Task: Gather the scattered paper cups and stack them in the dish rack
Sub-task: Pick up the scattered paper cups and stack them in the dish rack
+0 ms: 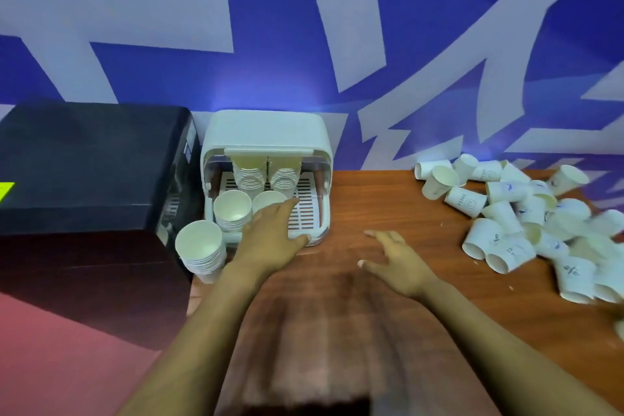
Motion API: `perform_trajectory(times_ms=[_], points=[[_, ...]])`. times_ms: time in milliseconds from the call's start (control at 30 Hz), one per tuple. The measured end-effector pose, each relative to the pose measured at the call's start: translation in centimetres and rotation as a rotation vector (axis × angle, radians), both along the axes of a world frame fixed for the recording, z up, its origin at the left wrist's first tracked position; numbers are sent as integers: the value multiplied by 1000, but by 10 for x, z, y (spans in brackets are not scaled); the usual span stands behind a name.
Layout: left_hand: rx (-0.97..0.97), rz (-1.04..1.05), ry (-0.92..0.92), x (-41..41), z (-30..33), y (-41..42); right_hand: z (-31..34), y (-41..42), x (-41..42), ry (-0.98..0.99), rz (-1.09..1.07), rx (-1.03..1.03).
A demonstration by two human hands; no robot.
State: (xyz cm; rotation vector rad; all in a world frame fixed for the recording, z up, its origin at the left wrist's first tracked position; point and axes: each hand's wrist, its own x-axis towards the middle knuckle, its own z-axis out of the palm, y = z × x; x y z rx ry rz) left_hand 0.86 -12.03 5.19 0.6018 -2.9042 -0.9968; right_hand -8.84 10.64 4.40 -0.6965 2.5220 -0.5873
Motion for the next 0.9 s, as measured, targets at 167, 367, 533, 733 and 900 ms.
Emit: perform_trajectory(times_ms=[167, 367, 533, 733, 900], points=[[-26, -36, -7, -20, 3, 42, 2, 45, -14, -16, -47, -45], [-71, -11, -56, -56, -3, 112, -8, 120, -58, -37, -22, -43], [-71, -46, -109, -106, -4, 199, -18, 204, -111, -45, -41, -26], [-15, -52, -207, -151, -12, 290, -28, 274, -165, -60, -1, 47], [-9, -50, -282, -182, -20, 325, -35, 307, -203, 96, 94, 160]])
